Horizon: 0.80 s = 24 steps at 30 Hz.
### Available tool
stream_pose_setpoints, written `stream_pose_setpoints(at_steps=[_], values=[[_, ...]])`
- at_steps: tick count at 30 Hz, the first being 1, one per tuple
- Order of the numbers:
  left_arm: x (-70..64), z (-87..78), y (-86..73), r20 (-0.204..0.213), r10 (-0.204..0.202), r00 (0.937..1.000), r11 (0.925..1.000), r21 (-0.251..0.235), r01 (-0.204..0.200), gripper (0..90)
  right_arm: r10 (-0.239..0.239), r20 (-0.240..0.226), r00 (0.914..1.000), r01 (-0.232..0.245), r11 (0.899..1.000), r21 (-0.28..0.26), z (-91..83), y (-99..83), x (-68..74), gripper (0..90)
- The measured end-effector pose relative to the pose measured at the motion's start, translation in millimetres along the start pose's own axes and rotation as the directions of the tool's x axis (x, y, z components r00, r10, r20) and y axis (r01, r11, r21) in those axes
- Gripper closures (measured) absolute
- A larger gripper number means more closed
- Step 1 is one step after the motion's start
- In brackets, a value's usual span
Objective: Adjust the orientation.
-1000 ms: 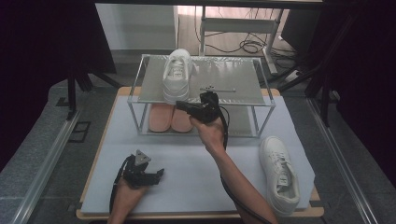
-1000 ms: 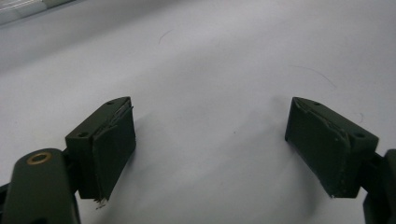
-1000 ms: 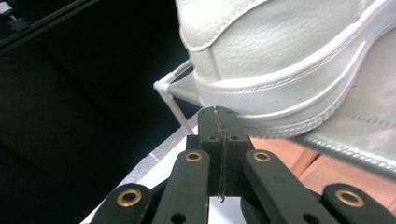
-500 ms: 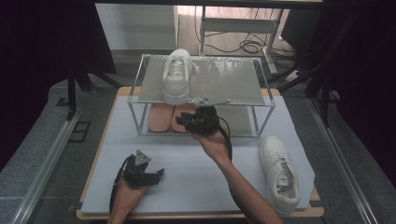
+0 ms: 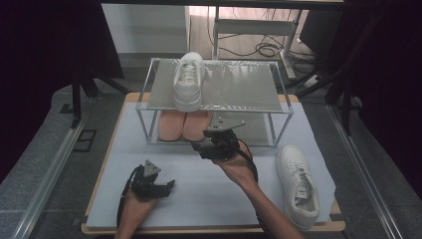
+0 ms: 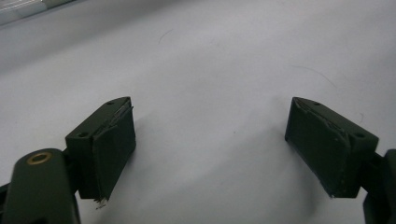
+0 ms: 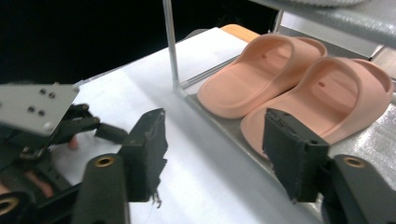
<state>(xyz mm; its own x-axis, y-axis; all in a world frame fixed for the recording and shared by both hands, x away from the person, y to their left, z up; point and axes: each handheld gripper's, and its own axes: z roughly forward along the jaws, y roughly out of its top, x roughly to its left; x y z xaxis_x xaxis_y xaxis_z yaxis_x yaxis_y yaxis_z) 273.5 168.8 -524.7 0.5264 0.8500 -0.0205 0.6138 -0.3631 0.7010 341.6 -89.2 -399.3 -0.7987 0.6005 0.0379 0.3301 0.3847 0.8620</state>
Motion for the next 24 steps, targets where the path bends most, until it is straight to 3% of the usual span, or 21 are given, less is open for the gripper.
stream_pose_setpoints(at_steps=[5, 11, 18, 24], values=[[-0.1, 0.1, 0.0, 0.001, 0.0, 1.0, 1.0, -0.001, 0.0, 16.3, -0.005, -0.027, 0.9996, 0.006, 0.999, 0.033, -5.3, -8.8, -1.4, 30.6], [-0.1, 0.0, 0.0, 0.0, 0.0, 1.0, 1.0, 0.0, 0.0, 16.3, -0.021, -0.024, 0.9995, 0.023, 0.996, 0.083, -8.8, -20.7, -1.0, 23.8], [-0.3, -0.1, 0.0, 0.0, -0.001, 1.0, 1.0, 0.0, 0.001, 16.3, -0.034, -0.01, 0.9994, 0.035, 0.994, 0.106, -18.0, -29.9, -2.7, 15.0], [-0.1, -0.1, 0.0, 0.001, 0.0, 1.0, 1.0, 0.001, 0.0, 16.3, -0.006, -0.006, 1.0, 0.006, 0.993, 0.114, -27.4, -39.3, -5.8, 13.4]])
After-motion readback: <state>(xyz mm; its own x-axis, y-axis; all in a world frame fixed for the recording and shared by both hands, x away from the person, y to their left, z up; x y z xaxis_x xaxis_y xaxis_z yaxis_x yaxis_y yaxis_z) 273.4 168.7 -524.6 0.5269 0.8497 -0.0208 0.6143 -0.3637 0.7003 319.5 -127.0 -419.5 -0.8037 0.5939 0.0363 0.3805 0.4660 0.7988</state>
